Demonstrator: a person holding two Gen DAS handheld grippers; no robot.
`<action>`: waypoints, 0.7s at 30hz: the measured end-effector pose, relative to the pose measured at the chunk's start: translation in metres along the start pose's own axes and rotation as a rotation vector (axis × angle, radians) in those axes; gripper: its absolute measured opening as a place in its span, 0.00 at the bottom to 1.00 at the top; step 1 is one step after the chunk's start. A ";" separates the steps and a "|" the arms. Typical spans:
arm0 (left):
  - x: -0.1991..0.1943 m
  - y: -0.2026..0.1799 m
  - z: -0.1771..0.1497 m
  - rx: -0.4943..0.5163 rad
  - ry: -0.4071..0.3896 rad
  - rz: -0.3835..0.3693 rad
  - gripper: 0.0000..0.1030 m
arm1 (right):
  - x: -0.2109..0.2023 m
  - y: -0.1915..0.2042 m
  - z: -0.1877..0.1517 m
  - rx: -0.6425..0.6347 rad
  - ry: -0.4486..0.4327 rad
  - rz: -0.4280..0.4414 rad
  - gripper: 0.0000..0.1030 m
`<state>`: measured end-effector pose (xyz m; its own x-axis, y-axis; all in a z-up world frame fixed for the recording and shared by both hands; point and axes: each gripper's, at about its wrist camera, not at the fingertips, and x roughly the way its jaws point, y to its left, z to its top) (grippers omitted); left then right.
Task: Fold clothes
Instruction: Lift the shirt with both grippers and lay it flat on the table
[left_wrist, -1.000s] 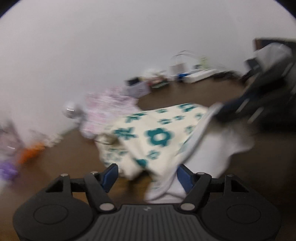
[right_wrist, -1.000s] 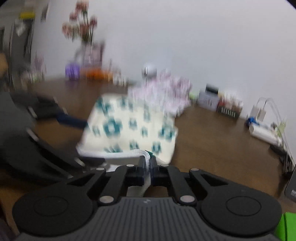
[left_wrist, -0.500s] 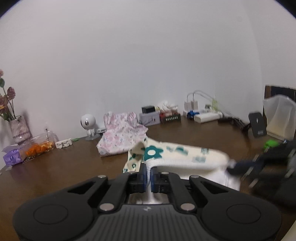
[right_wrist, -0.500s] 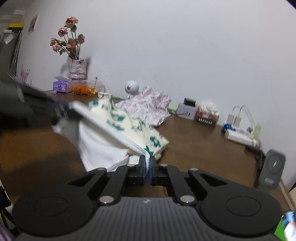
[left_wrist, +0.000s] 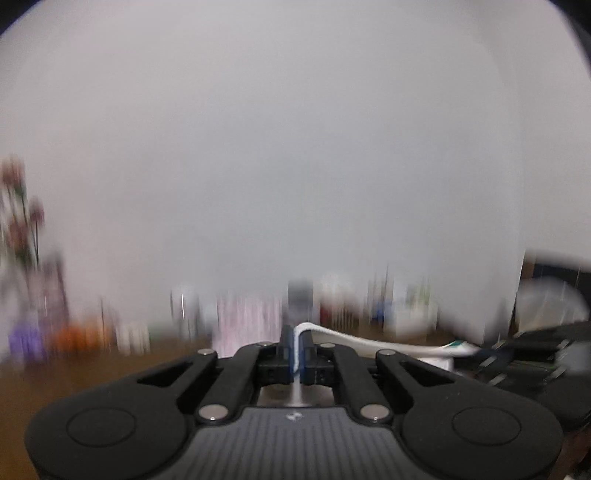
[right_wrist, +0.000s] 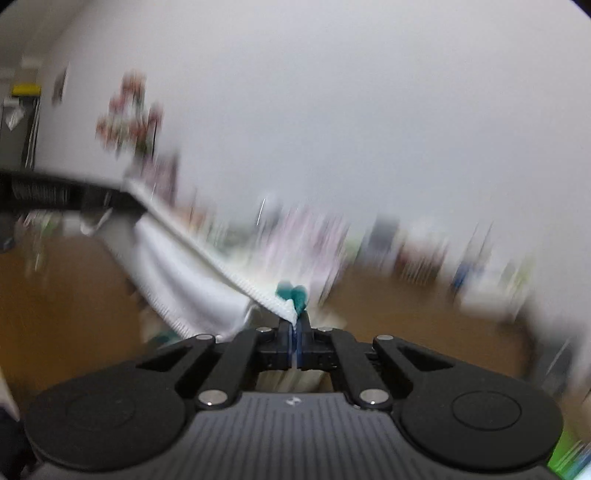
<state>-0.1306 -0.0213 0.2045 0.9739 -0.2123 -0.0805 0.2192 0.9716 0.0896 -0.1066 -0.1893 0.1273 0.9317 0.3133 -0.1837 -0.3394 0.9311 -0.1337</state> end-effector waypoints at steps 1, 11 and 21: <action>-0.012 0.003 0.030 0.030 -0.064 -0.016 0.01 | -0.018 -0.005 0.033 -0.045 -0.070 -0.017 0.01; -0.082 0.010 0.220 0.238 -0.372 -0.028 0.02 | -0.137 -0.003 0.263 -0.389 -0.470 -0.200 0.01; 0.079 0.055 0.162 0.162 -0.114 -0.067 0.02 | 0.011 -0.043 0.241 -0.295 -0.164 -0.123 0.01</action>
<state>-0.0325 -0.0014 0.3637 0.9552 -0.2951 0.0202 0.2813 0.9273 0.2469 -0.0506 -0.1809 0.3659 0.9681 0.2504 0.0068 -0.2239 0.8770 -0.4251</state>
